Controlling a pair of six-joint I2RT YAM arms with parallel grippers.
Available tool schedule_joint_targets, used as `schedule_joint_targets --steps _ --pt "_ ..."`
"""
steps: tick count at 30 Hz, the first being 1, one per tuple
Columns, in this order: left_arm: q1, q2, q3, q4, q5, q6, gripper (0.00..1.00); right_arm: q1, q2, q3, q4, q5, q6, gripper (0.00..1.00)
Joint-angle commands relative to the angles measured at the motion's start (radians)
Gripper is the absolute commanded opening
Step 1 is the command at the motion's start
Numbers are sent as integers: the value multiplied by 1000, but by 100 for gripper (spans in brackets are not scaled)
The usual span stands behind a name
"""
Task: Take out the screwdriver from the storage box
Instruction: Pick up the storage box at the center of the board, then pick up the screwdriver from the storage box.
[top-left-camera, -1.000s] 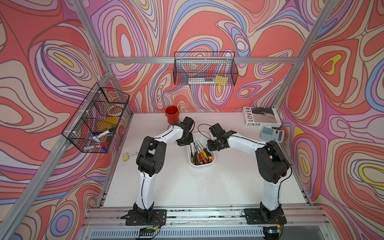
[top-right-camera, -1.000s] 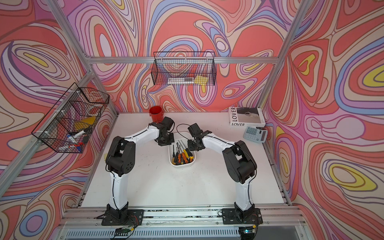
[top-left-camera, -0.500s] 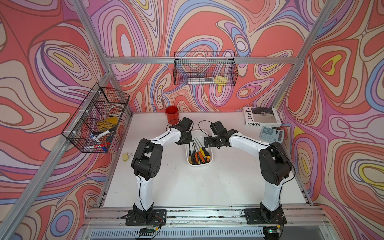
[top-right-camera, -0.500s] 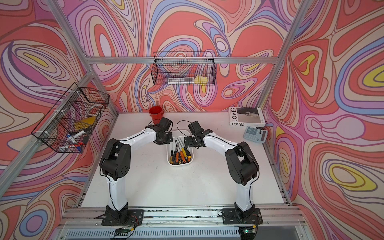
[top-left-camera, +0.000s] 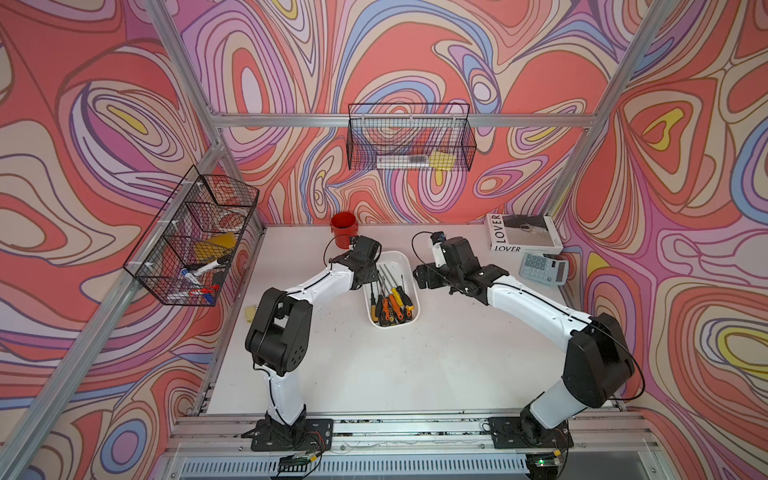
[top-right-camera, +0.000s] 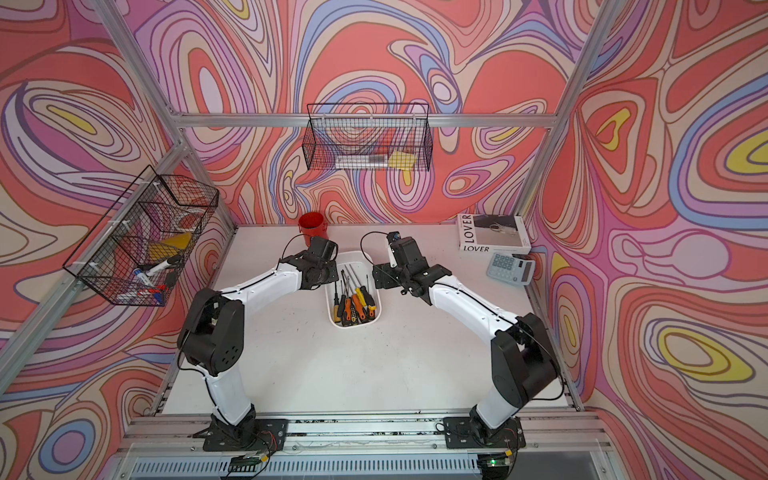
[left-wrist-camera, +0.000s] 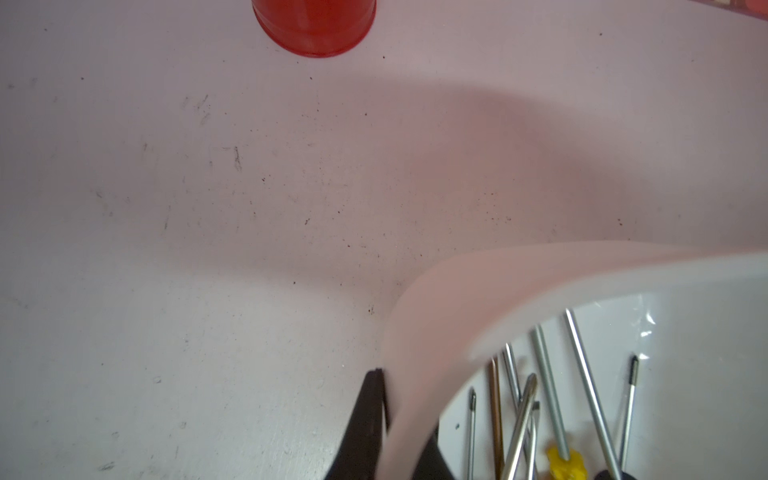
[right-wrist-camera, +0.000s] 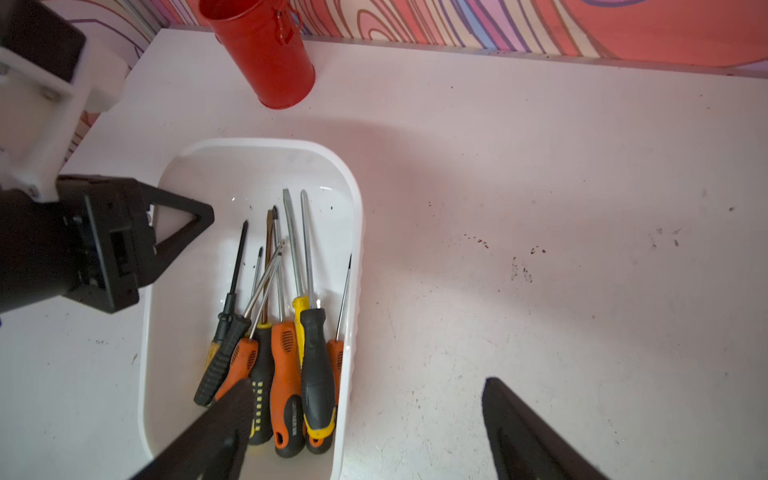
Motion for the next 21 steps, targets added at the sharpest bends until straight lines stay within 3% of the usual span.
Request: schedule_joint_targets --steps 1,10,21 --pt "8 -62 -25 108 -48 18 0 13 -30 -46 22 -105 -77 83" --pt "8 -88 -68 164 -83 6 0 62 -56 -90 39 -201 -170 80" --pt "7 -120 -91 175 -128 9 0 130 21 -66 54 -147 -187 64"
